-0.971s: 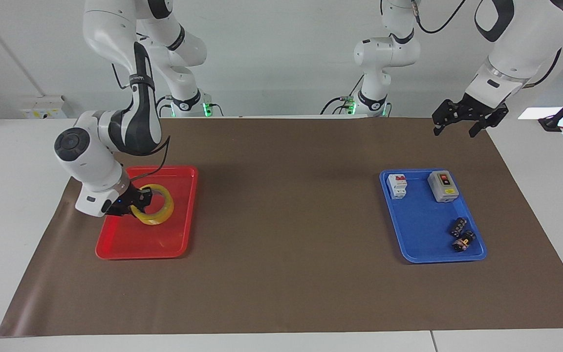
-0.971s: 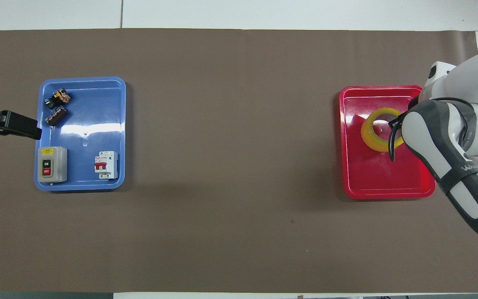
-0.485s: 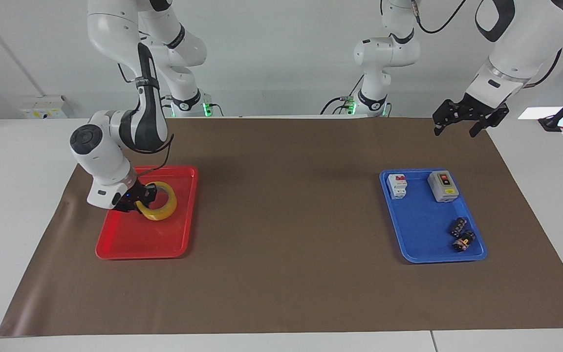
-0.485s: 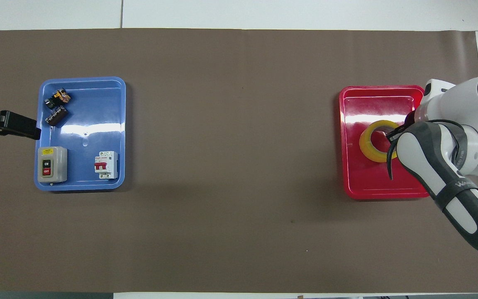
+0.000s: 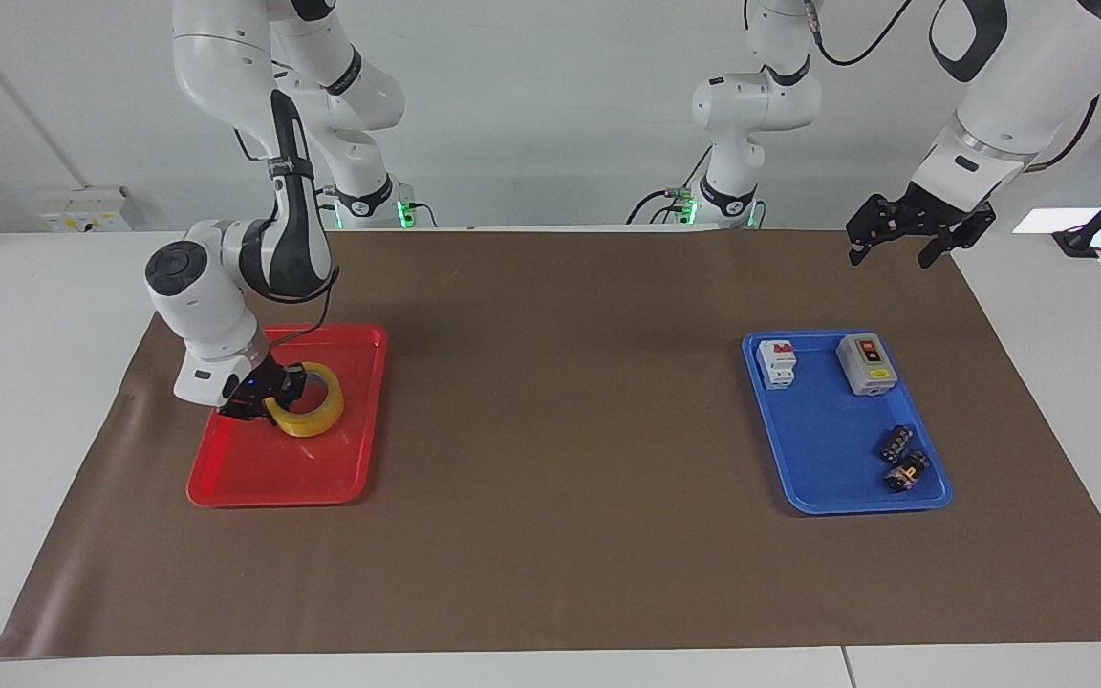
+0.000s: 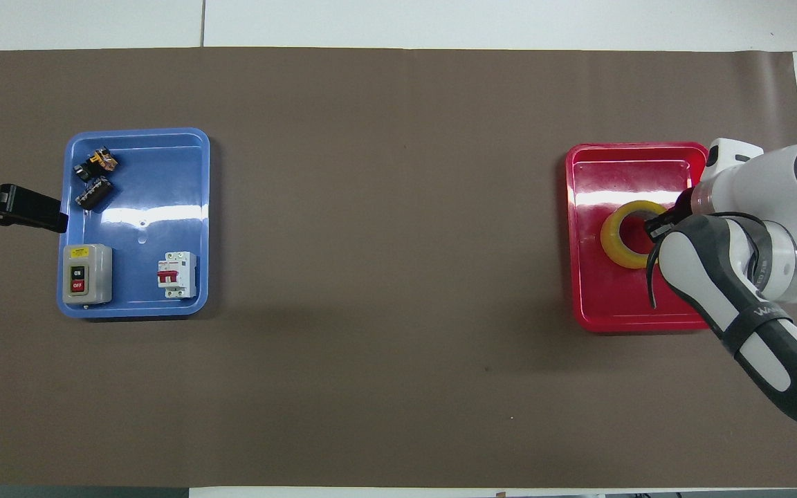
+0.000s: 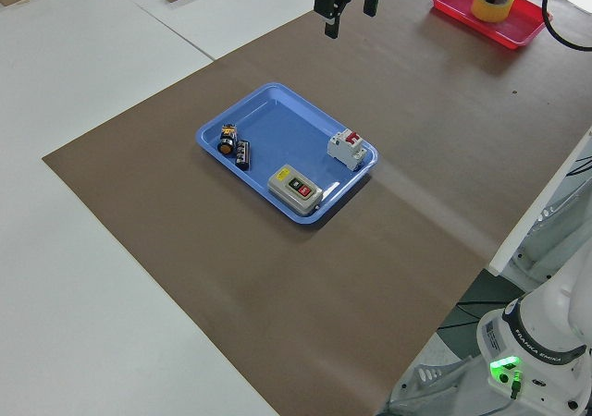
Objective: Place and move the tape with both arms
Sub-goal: 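Lower the tape into the red tray and open the right gripper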
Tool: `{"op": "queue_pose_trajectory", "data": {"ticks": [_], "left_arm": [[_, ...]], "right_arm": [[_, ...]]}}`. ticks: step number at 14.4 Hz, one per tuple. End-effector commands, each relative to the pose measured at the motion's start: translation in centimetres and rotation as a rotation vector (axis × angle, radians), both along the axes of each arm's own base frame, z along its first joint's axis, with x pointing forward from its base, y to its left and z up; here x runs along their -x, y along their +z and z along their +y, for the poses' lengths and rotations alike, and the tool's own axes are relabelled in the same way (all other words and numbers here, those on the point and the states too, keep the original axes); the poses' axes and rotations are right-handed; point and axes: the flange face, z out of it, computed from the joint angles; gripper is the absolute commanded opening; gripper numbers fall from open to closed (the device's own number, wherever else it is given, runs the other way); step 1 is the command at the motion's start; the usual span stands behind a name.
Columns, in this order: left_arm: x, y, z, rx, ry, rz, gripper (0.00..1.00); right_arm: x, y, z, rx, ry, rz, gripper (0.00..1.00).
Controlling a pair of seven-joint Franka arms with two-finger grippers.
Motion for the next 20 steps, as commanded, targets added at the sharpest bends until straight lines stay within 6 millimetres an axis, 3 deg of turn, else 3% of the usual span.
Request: {"op": "queue_pose_trajectory", "data": {"ticks": [1,2,3,4,7,12,16,20], "left_arm": [[0.6,0.5,0.4,-0.014,0.002,0.004,1.00],[0.6,0.5,0.4,-0.014,0.002,0.004,1.00],[0.6,0.5,0.4,-0.014,0.002,0.004,1.00],[0.6,0.5,0.4,-0.014,0.002,0.004,1.00],[0.6,0.5,0.4,-0.014,0.002,0.004,1.00],[0.6,0.5,0.4,-0.014,0.002,0.004,1.00],[0.5,0.4,0.4,-0.014,0.002,0.006,1.00],[0.6,0.5,0.4,-0.014,0.002,0.004,1.00]], "right_arm": [[0.8,0.8,-0.4,0.005,0.021,-0.016,0.00],[0.9,0.8,-0.3,0.005,0.018,-0.015,0.31],[0.9,0.8,-0.4,0.005,0.014,-0.013,0.96],[0.9,0.8,-0.4,0.004,0.012,-0.010,1.00],[0.2,2.1,-0.1,0.001,-0.056,-0.020,1.00],[-1.5,8.3,5.2,-0.005,-0.241,-0.072,1.00],[-2.6,14.2,7.3,0.030,-0.481,-0.055,1.00],[-2.5,22.5,7.1,0.019,-0.594,-0.034,1.00]]}}
